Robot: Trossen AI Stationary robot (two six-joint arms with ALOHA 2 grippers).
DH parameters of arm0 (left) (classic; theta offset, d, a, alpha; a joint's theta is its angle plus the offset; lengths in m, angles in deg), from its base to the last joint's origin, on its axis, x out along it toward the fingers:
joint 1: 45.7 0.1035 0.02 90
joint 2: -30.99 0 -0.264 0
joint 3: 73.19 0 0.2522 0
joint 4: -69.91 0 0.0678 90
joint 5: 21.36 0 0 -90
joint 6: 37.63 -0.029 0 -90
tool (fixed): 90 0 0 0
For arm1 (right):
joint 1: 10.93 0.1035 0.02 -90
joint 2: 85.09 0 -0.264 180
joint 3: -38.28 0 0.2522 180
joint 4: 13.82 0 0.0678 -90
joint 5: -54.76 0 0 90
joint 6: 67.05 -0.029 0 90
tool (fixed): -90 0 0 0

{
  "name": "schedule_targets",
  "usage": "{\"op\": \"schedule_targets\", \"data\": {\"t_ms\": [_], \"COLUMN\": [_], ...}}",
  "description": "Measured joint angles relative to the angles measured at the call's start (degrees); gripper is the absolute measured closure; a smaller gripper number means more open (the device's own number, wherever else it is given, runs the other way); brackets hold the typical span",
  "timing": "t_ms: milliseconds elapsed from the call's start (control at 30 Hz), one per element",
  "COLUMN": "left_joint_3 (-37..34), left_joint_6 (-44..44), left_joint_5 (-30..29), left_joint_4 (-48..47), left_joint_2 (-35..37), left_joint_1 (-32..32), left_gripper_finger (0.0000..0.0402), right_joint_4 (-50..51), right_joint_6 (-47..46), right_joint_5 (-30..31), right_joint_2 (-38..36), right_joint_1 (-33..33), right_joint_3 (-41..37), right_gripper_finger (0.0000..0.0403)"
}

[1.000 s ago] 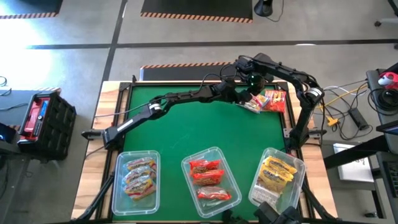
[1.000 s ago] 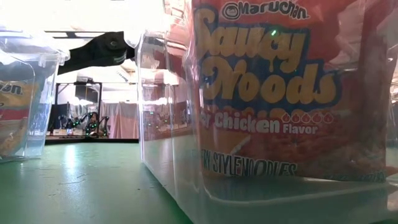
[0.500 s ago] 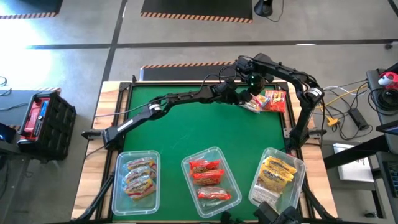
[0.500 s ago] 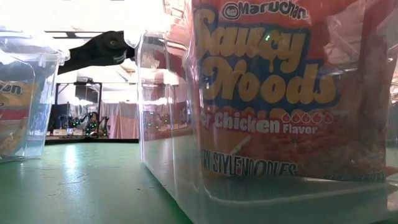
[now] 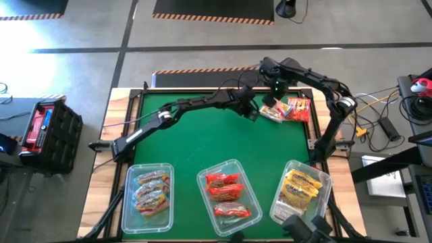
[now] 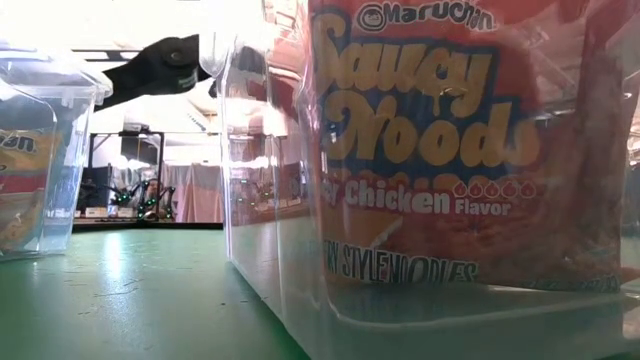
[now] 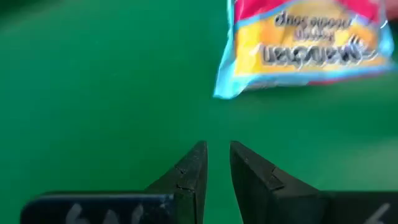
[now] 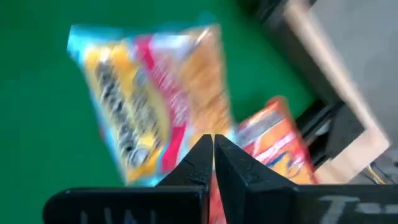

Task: Sort Maruchan noodles
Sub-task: Put the blue noodle pack into the left transparent bin

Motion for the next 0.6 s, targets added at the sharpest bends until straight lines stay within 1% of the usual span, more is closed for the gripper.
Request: {"op": "schedule_targets", "data": {"t_ms": [67, 133, 233, 333, 400, 500, 600], "left_joint_3": [-0.02, -0.02, -0.02, -0.02, -0.04, -0.07, -0.07], "left_joint_6": [-2.32, -4.45, -7.15, -7.99, -8.36, -8.66, -9.38], "left_joint_5": [-0.44, -0.49, -0.4, -1.24, -1.4, -1.65, -1.63], "left_joint_4": [-1.0, -1.61, -1.91, -2.09, -2.43, -3.17, -3.44], "left_joint_2": [0.94, 2.49, 5.2, 6.87, 7.7, 9.05, 10.3], "left_joint_1": [-0.3, -0.98, -1.77, -2.02, -1.9, -1.81, -1.77], "left_gripper_finger": [0.035, 0.035, 0.035, 0.035, 0.035, 0.035, 0.035], "right_joint_4": [-4.16, -6.17, -4.53, -3.71, -3.25, -0.01, 2.61], "right_joint_6": [-0.7, -1.04, -1.93, -1.98, -2.4, -2.18, -1.67], "right_joint_5": [0.18, -0.04, -0.76, -0.92, -1.24, -2.78, -0.81], "right_joint_2": [-1.21, -1.42, -0.21, 1.3, 2.18, 3.45, 3.38], "right_joint_1": [-1.52, -3.25, -5.7, -7.73, -8.43, -8.76, -8.57], "right_joint_3": [-0.49, -0.61, -0.97, -1.94, -2.68, -4.1, -4.12], "right_gripper_finger": [0.0394, 0.0394, 0.0394, 0.0394, 0.0394, 0.0394, 0.0394]}}
